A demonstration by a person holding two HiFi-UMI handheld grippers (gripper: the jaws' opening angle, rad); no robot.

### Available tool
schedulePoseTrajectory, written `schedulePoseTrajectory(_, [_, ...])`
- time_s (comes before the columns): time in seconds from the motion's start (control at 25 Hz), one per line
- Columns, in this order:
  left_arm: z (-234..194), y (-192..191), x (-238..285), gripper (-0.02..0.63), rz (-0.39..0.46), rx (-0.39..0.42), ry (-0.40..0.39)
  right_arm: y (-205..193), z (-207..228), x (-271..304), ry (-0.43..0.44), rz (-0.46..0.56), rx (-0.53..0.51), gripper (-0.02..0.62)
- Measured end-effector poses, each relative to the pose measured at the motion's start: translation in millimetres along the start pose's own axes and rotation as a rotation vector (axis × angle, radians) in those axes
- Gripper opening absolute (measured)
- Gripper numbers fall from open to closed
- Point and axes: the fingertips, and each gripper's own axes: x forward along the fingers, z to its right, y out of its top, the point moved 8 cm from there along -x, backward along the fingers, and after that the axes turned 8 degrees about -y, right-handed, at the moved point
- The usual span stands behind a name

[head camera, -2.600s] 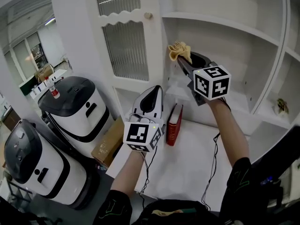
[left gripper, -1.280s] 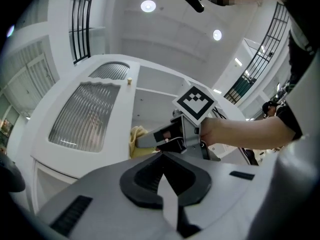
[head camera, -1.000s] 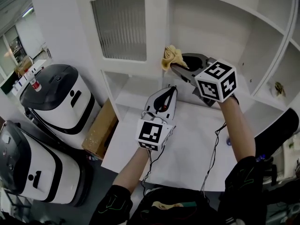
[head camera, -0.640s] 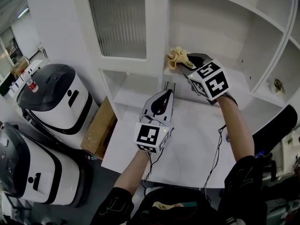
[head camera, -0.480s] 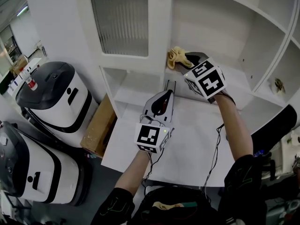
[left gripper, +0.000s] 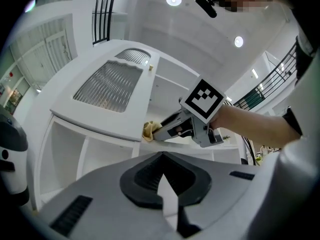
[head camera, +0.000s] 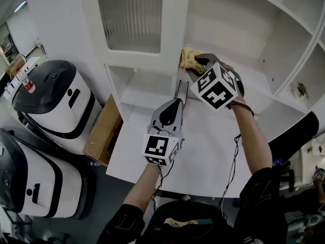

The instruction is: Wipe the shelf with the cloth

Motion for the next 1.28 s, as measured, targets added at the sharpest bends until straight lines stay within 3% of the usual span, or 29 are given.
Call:
schedulePoseTrajectory(0.4, [13.6,-16.1,5.3,-0.003,-0.040,-0.021,0.009,-9.5,0.9,-8.1,0.017,0.015,-0.045,0.126])
schedulePoseTrajectory(1.28, [53.7,-26.0,29.3,-0.003,-0.063,-0.040,-0.014,-76.2,29.7,-47.8,-0.025,0.005,0.006,0.126])
